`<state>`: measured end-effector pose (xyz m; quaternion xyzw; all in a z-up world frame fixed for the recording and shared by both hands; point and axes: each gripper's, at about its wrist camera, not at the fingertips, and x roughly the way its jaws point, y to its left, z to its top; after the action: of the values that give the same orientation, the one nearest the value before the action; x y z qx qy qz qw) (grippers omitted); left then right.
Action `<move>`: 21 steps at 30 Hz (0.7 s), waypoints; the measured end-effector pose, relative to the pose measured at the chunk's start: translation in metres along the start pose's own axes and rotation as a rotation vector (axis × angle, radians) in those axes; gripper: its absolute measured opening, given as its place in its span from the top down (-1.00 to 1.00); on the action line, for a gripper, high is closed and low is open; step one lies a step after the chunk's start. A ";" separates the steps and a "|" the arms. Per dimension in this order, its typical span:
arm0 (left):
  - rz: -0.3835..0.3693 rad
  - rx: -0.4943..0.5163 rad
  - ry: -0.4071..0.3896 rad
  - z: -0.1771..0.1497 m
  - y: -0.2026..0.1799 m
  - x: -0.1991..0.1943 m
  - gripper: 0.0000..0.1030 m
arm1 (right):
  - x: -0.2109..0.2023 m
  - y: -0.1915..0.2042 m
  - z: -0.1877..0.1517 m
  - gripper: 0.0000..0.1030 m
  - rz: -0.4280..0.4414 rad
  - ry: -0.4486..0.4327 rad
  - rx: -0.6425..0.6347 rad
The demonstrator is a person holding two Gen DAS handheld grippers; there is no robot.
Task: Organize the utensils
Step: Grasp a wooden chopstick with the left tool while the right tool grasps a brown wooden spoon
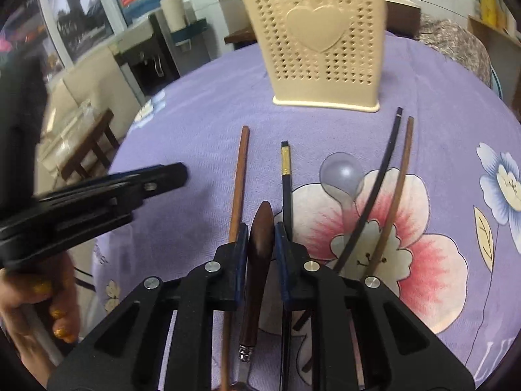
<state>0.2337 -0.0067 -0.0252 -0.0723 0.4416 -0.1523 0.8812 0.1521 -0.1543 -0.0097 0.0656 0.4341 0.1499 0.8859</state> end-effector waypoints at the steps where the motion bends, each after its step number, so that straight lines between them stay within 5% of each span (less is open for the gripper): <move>1: 0.003 0.001 0.004 0.003 -0.002 0.004 0.37 | -0.003 0.000 -0.001 0.67 -0.002 -0.006 -0.002; 15: 0.167 0.024 0.053 0.031 -0.037 0.054 0.37 | -0.022 0.014 -0.011 0.67 -0.037 -0.047 -0.043; 19: 0.197 0.043 0.052 0.031 -0.042 0.056 0.77 | -0.024 0.012 -0.010 0.67 -0.034 -0.052 -0.036; 21: 0.193 0.038 0.050 0.031 -0.042 0.055 0.78 | -0.025 0.012 -0.009 0.67 -0.030 -0.054 -0.032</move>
<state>0.2812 -0.0645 -0.0376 -0.0089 0.4652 -0.0768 0.8818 0.1282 -0.1509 0.0060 0.0491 0.4086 0.1416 0.9003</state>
